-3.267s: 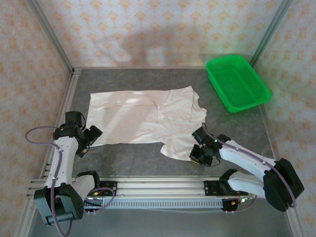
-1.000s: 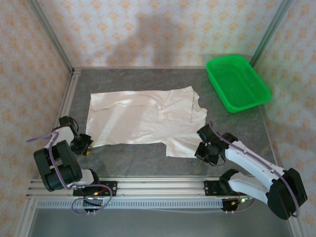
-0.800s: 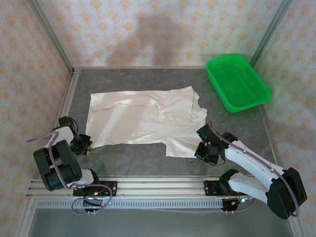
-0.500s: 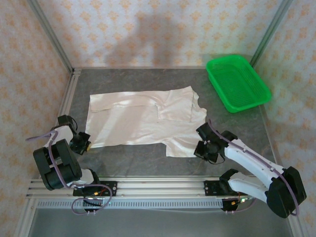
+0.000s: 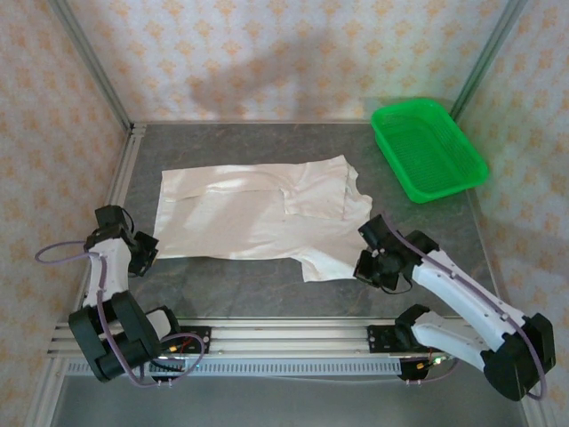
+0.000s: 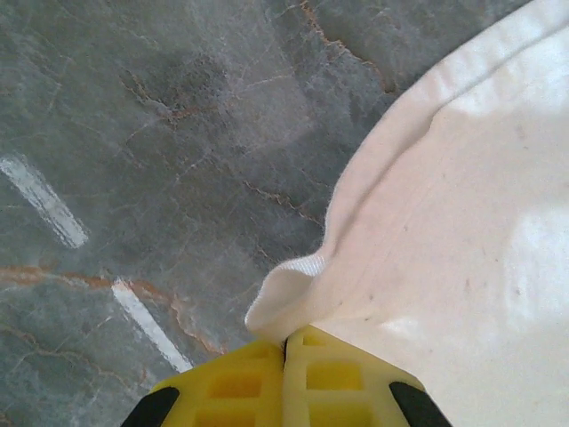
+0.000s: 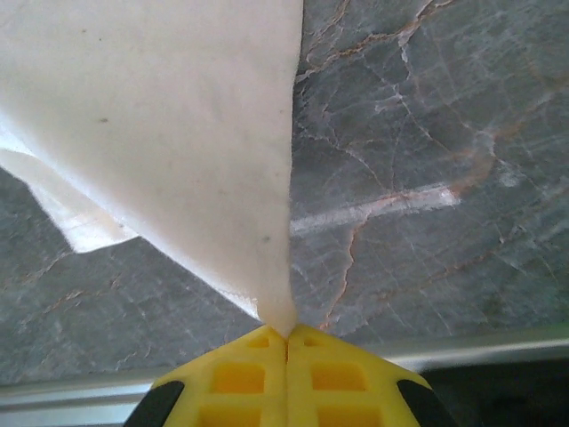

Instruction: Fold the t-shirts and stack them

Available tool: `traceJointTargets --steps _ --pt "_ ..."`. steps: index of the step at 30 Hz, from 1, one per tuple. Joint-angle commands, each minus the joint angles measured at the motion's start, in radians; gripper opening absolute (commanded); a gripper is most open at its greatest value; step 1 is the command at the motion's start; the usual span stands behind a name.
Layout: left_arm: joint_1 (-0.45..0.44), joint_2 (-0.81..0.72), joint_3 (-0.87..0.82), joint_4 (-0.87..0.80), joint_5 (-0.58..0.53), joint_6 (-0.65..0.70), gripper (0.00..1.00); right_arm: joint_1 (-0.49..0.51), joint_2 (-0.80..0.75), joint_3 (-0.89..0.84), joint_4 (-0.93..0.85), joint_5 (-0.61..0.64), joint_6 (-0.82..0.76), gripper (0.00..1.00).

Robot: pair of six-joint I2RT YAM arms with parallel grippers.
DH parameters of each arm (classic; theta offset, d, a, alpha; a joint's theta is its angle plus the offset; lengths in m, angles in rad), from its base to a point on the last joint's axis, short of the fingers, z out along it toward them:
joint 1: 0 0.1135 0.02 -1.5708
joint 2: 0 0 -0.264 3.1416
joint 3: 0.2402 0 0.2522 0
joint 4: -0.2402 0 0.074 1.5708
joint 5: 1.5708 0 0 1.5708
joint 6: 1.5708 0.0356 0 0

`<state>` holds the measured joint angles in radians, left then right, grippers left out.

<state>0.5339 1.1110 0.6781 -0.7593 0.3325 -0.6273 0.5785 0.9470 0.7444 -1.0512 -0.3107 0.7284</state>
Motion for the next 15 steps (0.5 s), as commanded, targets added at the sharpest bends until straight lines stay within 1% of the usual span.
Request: traceJointTargets --steps 1,8,11,15 --pt "0.017 -0.047 -0.012 -0.065 -0.037 -0.001 0.00 -0.008 -0.057 0.050 -0.146 0.044 0.001 0.00" --pt "0.013 -0.101 -0.018 -0.093 0.007 -0.031 0.00 -0.009 -0.083 0.076 -0.213 0.019 -0.005 0.00" --pt "0.009 -0.127 -0.014 -0.109 0.015 -0.043 0.00 -0.009 -0.085 0.086 -0.213 0.015 -0.013 0.00" --pt "0.005 -0.132 -0.016 -0.106 0.020 -0.045 0.00 -0.009 -0.050 0.118 -0.186 0.030 -0.035 0.00"
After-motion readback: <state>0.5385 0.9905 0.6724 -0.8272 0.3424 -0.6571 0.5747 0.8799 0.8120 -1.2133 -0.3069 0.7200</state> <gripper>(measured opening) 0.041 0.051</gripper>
